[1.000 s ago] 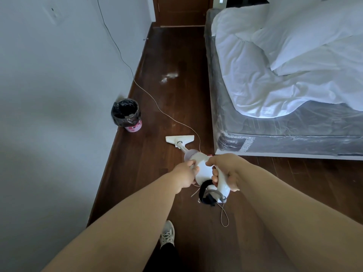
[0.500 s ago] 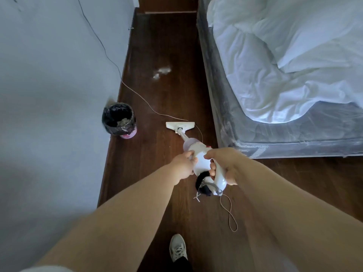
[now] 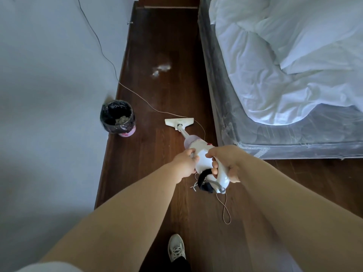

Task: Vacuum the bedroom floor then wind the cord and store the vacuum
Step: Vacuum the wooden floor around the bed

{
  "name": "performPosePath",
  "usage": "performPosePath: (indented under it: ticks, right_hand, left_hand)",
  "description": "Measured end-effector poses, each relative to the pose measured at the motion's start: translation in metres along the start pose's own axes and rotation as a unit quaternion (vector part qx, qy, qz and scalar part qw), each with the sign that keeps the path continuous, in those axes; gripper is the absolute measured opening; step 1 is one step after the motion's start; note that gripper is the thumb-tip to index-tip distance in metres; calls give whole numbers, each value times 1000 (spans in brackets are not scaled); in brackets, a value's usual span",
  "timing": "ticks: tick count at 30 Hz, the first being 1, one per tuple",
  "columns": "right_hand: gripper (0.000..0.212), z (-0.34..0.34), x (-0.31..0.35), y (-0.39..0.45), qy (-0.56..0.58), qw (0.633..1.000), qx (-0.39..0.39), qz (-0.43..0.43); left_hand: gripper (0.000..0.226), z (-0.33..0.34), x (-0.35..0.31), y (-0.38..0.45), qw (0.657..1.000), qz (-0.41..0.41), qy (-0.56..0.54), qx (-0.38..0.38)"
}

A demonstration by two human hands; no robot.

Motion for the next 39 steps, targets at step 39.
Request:
performPosePath:
  ticks: [39]
  right_hand:
    - [5, -129, -182, -118, -202, 977, 70, -10]
  left_hand:
    - [44, 234, 49, -148, 998, -49, 16, 17]
Point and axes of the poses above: each hand's wrist, its own y-axis towards the middle knuckle, its own z-axis out of the palm, x = y × z, the point moved 6 cm from there along y, towards the middle knuckle, and after that the axes turned 6 degrees about x, right-handed, at the moved point
